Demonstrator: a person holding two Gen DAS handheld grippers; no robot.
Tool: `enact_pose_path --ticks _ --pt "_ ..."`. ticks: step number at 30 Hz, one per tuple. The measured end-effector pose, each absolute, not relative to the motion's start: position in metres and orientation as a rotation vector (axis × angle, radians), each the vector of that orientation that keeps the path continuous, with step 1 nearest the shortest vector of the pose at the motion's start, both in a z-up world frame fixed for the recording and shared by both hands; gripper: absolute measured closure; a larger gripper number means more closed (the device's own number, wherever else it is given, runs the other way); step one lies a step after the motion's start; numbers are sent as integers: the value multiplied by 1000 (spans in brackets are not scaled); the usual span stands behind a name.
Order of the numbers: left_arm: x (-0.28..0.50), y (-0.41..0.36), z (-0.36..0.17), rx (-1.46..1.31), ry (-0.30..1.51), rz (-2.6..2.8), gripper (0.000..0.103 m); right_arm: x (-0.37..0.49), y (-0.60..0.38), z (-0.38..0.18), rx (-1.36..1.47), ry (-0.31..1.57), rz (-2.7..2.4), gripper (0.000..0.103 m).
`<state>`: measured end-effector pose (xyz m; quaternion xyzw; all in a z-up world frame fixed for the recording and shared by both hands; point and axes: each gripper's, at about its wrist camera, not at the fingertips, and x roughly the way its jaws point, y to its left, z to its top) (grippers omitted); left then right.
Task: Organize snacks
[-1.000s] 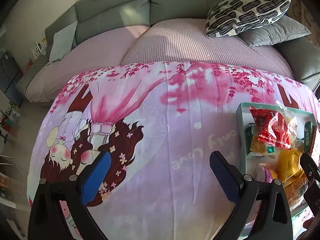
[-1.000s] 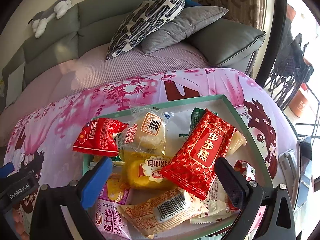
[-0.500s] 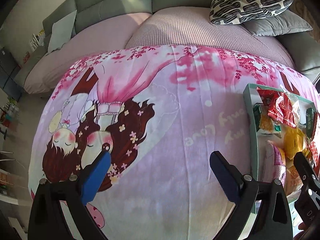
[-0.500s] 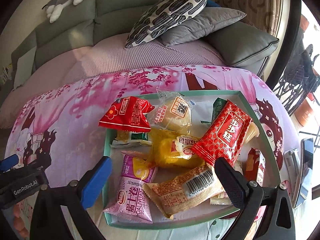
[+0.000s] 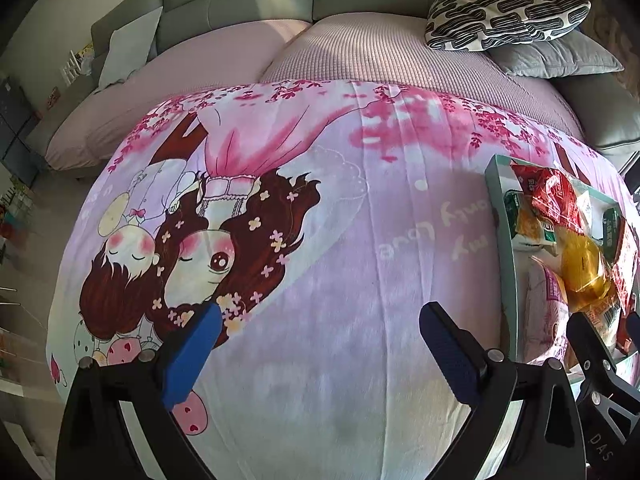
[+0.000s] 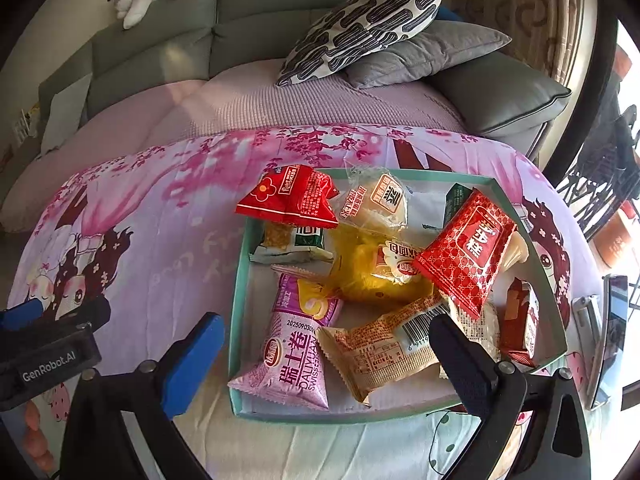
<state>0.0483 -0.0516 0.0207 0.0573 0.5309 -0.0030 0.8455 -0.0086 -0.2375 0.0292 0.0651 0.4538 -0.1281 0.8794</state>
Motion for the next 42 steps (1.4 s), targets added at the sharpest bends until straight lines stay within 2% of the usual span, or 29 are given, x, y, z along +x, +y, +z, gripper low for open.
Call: enact_pose_path --ticks 42 --pt "1 -22 -4 80 1186 -75 4 -48 -232 4 175 1017 -277 0"
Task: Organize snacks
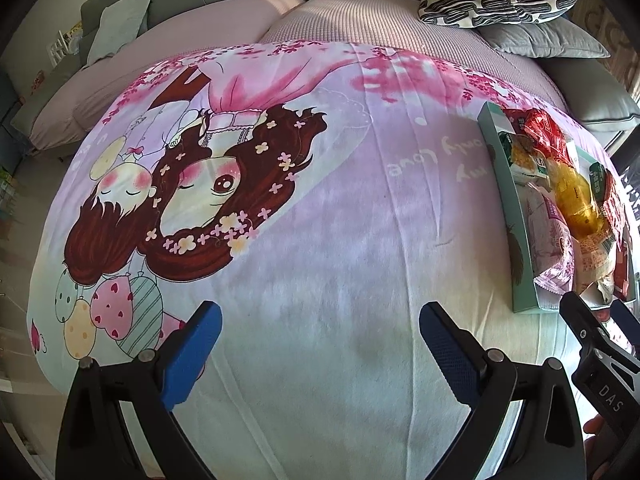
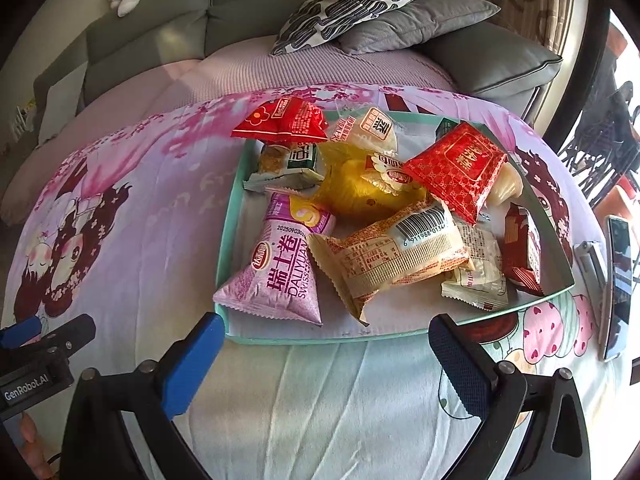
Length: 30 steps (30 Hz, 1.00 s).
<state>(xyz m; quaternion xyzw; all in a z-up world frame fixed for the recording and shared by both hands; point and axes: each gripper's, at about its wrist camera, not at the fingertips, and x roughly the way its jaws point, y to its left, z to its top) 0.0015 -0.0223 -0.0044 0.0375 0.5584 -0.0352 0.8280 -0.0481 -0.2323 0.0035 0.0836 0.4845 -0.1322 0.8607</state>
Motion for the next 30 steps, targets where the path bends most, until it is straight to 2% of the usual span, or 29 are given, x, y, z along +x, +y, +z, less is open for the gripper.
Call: enact_pose_path --ticks 30 --pt "7 -29 -8 60 1204 -99 4 -44 -232 -4 160 1059 -280 0"
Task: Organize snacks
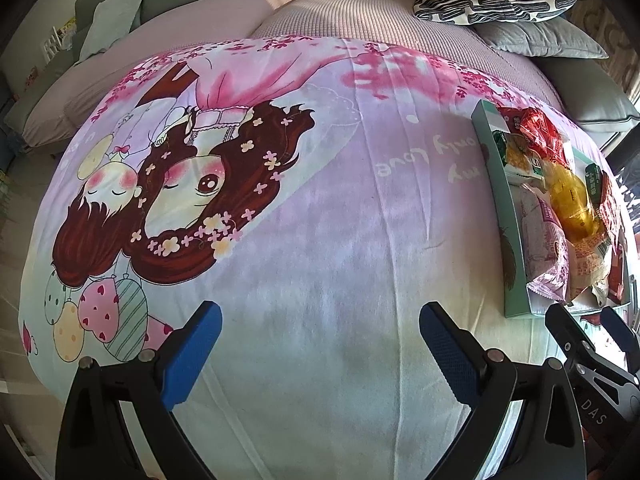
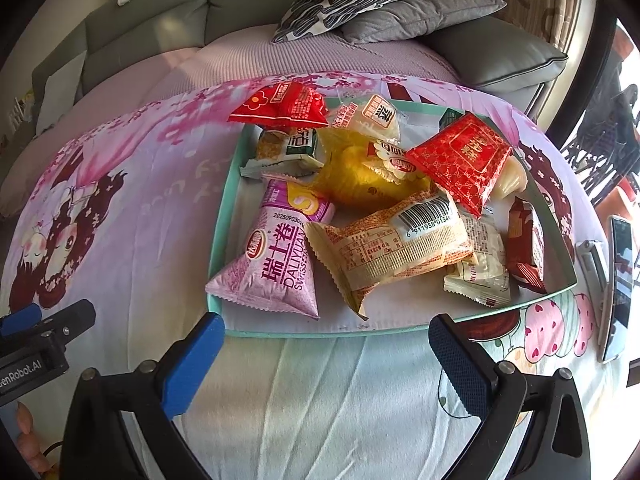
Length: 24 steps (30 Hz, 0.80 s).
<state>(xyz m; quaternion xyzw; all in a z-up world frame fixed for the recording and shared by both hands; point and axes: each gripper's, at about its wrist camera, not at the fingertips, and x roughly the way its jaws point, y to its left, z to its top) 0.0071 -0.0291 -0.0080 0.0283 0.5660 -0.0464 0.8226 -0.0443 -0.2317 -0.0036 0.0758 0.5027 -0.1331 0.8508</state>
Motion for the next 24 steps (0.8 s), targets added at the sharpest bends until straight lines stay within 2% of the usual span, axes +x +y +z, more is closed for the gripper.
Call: enact_pose_path --ticks 24 --pt "7 -31 -7 54 1210 -106 4 -44 -230 -5 148 1071 -281 0"
